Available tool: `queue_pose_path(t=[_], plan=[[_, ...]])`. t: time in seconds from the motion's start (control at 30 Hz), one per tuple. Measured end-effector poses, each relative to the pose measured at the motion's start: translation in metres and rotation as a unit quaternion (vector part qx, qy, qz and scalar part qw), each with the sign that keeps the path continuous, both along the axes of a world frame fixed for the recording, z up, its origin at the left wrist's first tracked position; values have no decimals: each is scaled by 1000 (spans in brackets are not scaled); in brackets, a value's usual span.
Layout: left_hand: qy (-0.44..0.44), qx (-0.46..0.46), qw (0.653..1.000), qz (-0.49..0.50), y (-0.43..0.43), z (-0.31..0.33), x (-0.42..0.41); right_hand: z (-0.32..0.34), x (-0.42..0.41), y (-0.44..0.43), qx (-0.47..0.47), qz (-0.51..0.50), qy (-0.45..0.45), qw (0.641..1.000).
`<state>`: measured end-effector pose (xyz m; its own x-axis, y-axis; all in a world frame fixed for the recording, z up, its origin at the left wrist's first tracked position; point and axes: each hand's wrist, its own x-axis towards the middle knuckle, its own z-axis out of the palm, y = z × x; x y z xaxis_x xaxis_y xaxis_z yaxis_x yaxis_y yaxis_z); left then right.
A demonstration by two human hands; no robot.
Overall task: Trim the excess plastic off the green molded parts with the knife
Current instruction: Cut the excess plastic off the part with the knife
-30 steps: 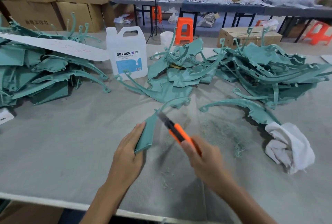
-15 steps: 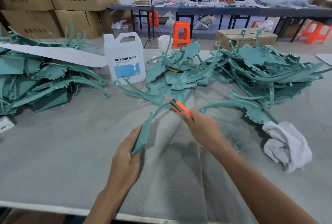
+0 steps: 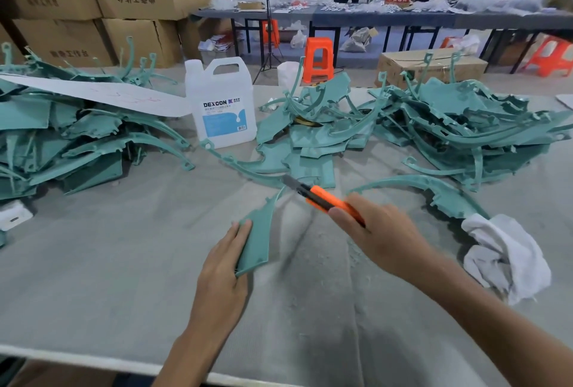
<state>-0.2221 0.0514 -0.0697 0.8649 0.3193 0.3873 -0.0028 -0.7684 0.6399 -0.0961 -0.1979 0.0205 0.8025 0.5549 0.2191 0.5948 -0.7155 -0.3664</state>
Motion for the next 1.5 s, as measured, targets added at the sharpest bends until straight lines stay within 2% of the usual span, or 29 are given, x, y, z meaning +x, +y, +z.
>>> queue_pose_path(t=[0.1,0.2,0.3,0.4,0.53,0.73,0.8,0.87,0.93,0.97,1.03,1.1,1.17,1.27,1.33,1.43,1.5], plan=[[12,10,1000,8,0,-2,1,17,-24,-10,-73,64,3,995],[24,-25,999,27,-2,-2,1,17,-33,-18,-132,103,-1,986],[24,-17,999,19,-4,-2,0,10,-26,-14,-167,111,-22,979],[27,20,999,-1,-4,-3,-1,2,-2,-4,-152,60,-19,986],[29,6,999,15,-5,1,-1,-12,40,21,-132,17,-14,991],[16,22,999,-17,-6,3,-6,-28,101,-1,-221,-137,16,965],[14,11,1000,-9,-6,4,-5,-30,91,-6,-173,-157,17,972],[15,12,1000,-14,-6,3,-3,-31,66,-1,-54,-150,25,987],[18,6,1000,-14,-6,2,-2,-32,27,7,56,-105,42,992],[21,-1,1000,-11,-6,2,-1,-34,5,10,75,-69,56,993],[24,-15,1000,-3,-6,1,-1,-41,-32,14,44,10,55,997],[19,-18,1000,-1,-4,0,-2,-46,-40,17,-2,43,43,998],[14,-21,1000,-8,-3,1,-4,-44,-18,19,-1,5,40,999],[12,-24,999,-27,-5,1,-6,-35,31,8,-40,-111,45,992],[7,-54,998,-19,-5,2,-7,-38,49,-6,-11,-157,53,986],[6,-108,994,14,-1,1,-6,-46,46,-21,97,-156,107,977],[14,-119,993,14,-1,0,-5,-51,36,-30,131,-160,138,969]])
